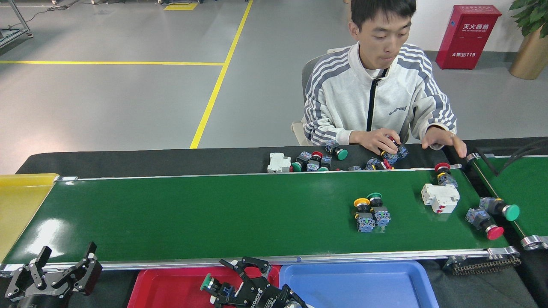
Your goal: Pick switch part from conveyor to tray
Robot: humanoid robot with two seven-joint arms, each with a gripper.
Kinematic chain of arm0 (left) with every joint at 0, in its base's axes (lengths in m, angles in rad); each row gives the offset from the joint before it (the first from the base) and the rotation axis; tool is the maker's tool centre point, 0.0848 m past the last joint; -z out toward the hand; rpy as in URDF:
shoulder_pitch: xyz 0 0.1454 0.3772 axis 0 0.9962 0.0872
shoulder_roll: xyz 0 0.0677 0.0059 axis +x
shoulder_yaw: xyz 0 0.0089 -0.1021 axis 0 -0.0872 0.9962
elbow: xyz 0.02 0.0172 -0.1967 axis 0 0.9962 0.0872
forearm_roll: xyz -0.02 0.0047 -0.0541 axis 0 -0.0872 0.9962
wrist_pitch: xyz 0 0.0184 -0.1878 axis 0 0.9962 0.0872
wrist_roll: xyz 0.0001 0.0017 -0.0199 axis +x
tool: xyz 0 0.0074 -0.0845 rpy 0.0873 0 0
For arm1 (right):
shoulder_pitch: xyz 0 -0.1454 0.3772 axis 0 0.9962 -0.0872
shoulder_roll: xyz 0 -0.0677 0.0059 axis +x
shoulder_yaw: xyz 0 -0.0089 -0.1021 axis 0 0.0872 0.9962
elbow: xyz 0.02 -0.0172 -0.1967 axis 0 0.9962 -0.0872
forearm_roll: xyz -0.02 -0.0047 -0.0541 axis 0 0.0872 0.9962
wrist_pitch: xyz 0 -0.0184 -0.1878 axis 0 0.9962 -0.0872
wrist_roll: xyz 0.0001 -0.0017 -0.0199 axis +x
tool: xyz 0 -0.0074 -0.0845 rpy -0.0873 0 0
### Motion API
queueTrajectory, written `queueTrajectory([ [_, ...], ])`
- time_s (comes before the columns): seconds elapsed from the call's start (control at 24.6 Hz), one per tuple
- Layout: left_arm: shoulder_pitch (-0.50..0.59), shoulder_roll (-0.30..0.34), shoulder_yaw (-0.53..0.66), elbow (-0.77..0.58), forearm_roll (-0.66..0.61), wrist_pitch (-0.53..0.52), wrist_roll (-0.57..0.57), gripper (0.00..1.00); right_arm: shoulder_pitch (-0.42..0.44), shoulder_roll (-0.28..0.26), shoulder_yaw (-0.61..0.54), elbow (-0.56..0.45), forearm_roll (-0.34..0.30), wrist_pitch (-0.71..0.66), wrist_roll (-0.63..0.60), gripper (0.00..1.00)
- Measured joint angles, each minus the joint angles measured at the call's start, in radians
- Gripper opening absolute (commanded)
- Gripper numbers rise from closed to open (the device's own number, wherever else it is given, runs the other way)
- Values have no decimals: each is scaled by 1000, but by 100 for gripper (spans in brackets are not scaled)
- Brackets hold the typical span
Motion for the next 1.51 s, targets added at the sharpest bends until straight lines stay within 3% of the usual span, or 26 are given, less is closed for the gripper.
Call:
queueTrajectory([
  [0.08, 2, 0, 0, -1, 0, 0, -5, 100, 46, -6, -56, -53, -2, 15, 0, 100],
  [0.29, 24, 0, 2, -2, 0, 2, -8, 100, 304, -32, -431, -219, -3, 185, -25, 100],
  [0.45, 32, -1, 7, -11, 0, 6, -8, 100, 485, -32, -700, -246, -22, 299, -122, 100],
  [0.57, 38, -1, 8, -24, 0, 5, -8, 100, 543, -32, -772, -246, -62, 321, -153, 100],
  [0.73, 45, -1, 7, -25, 0, 4, -8, 100, 532, -32, -777, -246, -66, 332, -136, 100],
  [0.86, 46, 0, 6, -25, 0, 3, -8, 100, 428, -38, -749, -245, -51, 337, -70, 100],
  [1.06, 46, 1, 7, -26, 0, -1, -8, 100, 275, -32, -594, -198, -32, 329, 88, 99],
  [1.26, 67, 3, 7, -33, 0, -44, -8, 100, 240, 89, -541, -96, 66, 376, 140, 99],
  [1.51, 69, 3, 7, -33, 0, -60, -8, 100, 208, 140, -485, -22, 76, 402, 155, 99],
])
